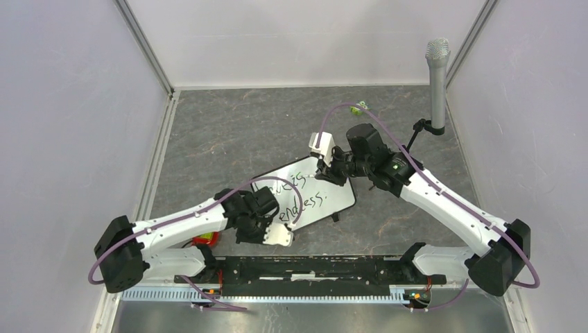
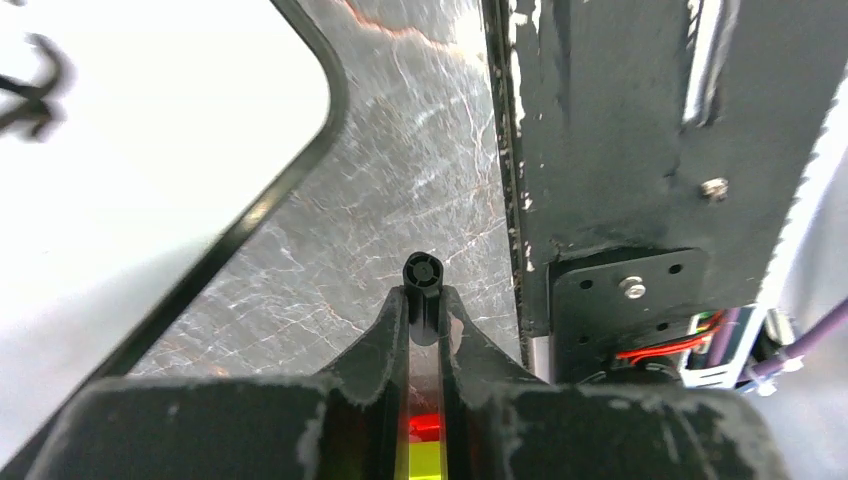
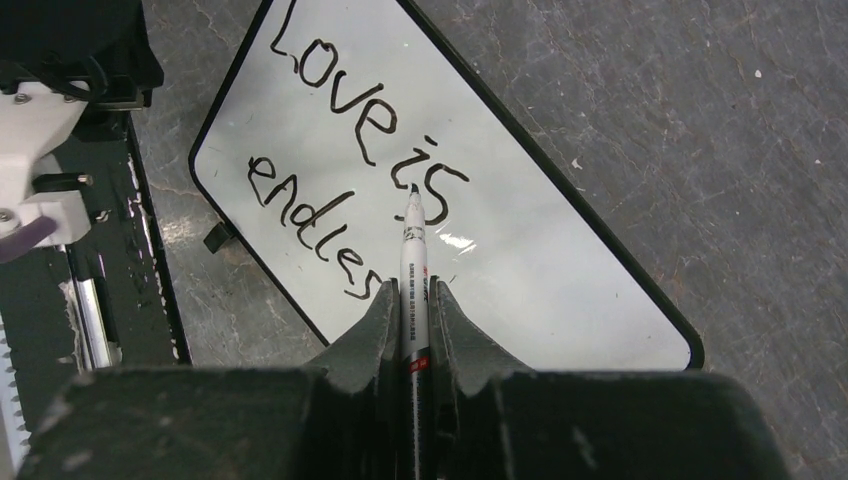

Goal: Write a sentence on the whiteboard
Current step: Pick up the pen cap from the corner of the board, then insert the whiteboard marker without the cap into the pen cap.

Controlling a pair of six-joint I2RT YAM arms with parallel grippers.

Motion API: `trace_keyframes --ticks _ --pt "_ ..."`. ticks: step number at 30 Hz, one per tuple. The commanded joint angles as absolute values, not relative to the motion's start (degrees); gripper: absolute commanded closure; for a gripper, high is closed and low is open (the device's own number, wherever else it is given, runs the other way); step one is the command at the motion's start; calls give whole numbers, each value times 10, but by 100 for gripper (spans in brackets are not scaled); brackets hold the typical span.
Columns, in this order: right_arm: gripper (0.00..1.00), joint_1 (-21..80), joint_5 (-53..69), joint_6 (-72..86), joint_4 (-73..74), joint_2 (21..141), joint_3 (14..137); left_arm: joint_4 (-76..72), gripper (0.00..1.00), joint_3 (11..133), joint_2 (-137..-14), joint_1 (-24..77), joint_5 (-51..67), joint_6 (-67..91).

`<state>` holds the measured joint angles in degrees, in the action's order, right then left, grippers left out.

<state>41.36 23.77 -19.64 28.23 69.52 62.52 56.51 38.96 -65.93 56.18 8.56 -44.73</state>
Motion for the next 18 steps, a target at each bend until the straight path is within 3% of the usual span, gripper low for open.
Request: trace_keyframes --ticks 1,11,18 --pt "100 410 246 -183 276 703 667 622 98 461 -649 542 167 -401" --pt "100 410 214 -189 290 700 699 710 98 692 -632 425 251 -319" --pt "100 410 212 -182 223 681 698 563 98 805 -639 267 278 -50"
